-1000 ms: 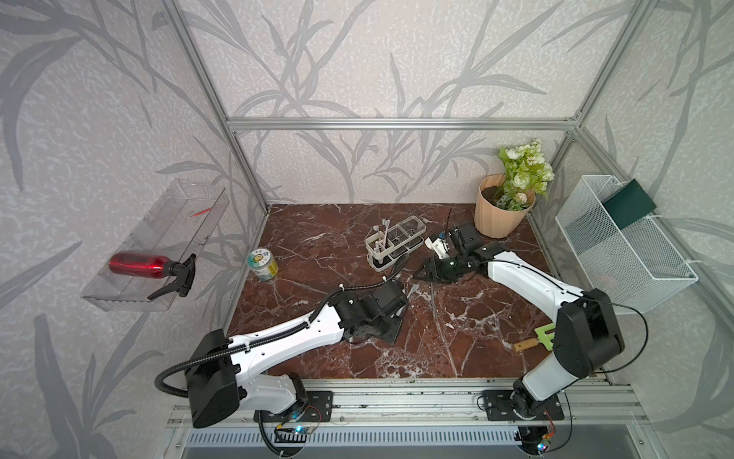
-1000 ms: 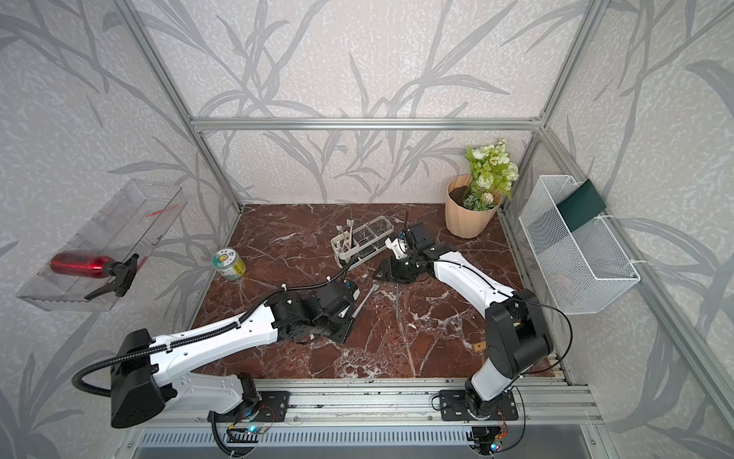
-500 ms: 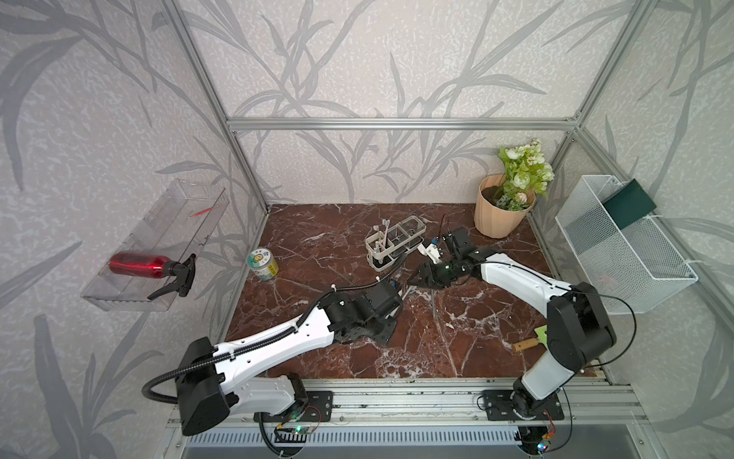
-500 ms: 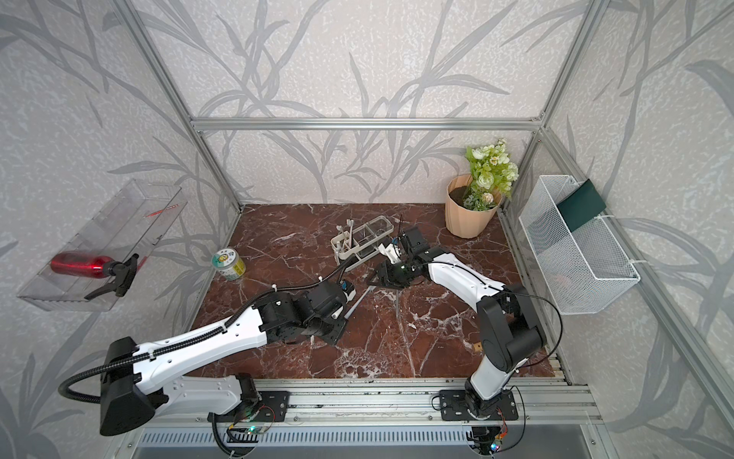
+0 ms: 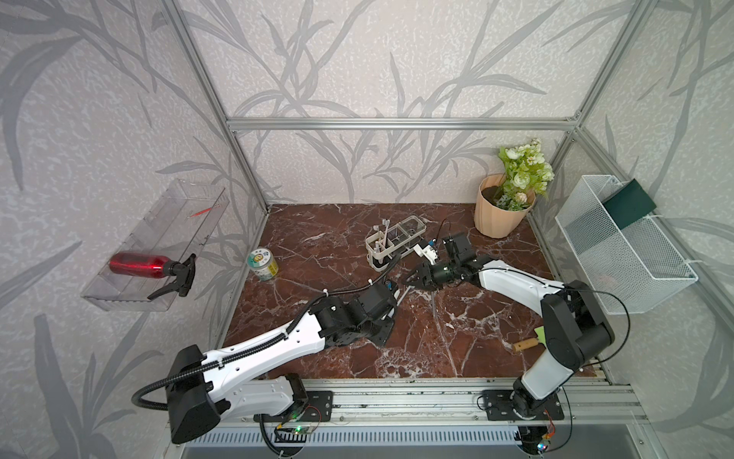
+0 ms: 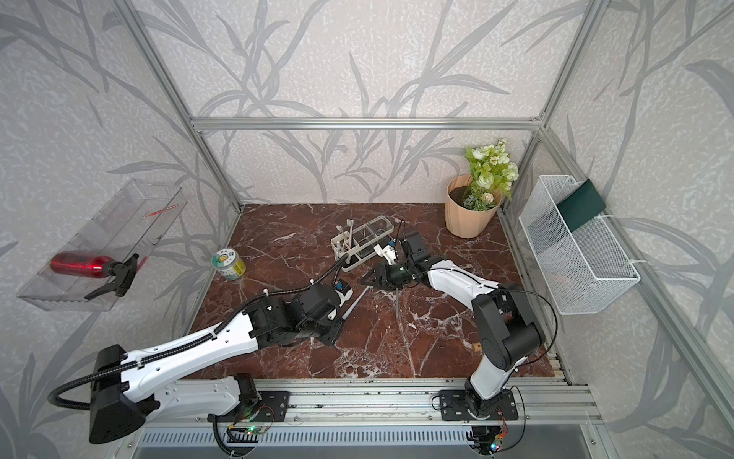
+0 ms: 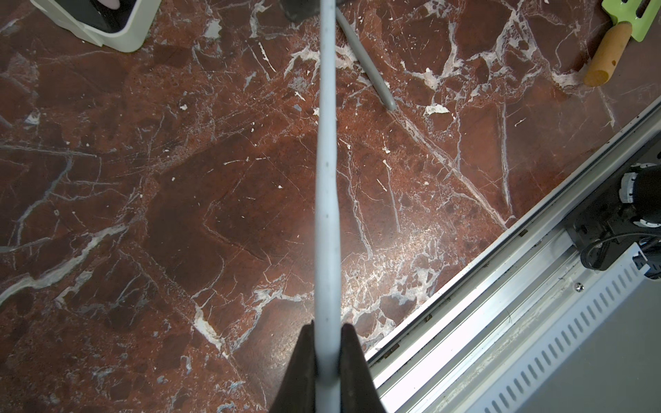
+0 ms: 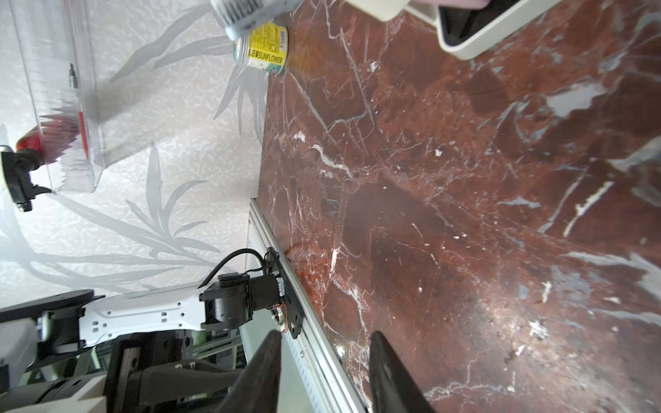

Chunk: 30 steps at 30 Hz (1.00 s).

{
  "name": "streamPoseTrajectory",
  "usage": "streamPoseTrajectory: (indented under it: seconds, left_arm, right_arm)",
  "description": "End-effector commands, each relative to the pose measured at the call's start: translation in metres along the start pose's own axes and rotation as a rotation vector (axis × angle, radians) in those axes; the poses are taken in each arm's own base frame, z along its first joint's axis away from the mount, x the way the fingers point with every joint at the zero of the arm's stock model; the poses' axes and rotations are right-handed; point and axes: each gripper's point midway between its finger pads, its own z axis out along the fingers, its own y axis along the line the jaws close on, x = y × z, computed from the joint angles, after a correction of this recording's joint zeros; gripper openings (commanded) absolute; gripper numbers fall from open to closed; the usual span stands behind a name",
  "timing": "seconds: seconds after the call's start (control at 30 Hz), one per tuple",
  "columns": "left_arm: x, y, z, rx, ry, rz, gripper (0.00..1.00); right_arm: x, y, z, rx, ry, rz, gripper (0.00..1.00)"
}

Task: Place the toothbrush into the toothbrush holder
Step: Pick up the toothbrush from the center of the board.

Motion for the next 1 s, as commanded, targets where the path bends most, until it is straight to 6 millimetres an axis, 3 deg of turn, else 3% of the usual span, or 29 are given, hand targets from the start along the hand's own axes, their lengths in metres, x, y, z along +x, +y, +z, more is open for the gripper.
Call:
streamPoseTrajectory:
  seconds: [0.0, 0.33, 0.63, 0.97]
  left_arm:
    - [0.000, 0.009, -0.007, -0.038, -0.025, 0.029, 0.00]
    - [0.007, 0.015, -0.009, -0.067, -0.003, 0.048, 0.00]
    - [0.007, 0.025, -0.011, -0.120, -0.003, 0.045, 0.00]
    - [0.008, 0.022, -0.009, -0.101, 0.002, 0.041, 0.00]
  right_arm:
    - [-0.003, 0.005, 0.000, -0.087, 0.005, 0.033, 0.39]
    - [-0.005, 0.008, -0.004, -0.098, 0.002, 0.021, 0.32]
    - [0.002, 0.016, -0.006, -0.149, 0.017, 0.028, 0.33]
    - [0.005, 0.022, 0.000, -0.200, 0.035, 0.024, 0.29]
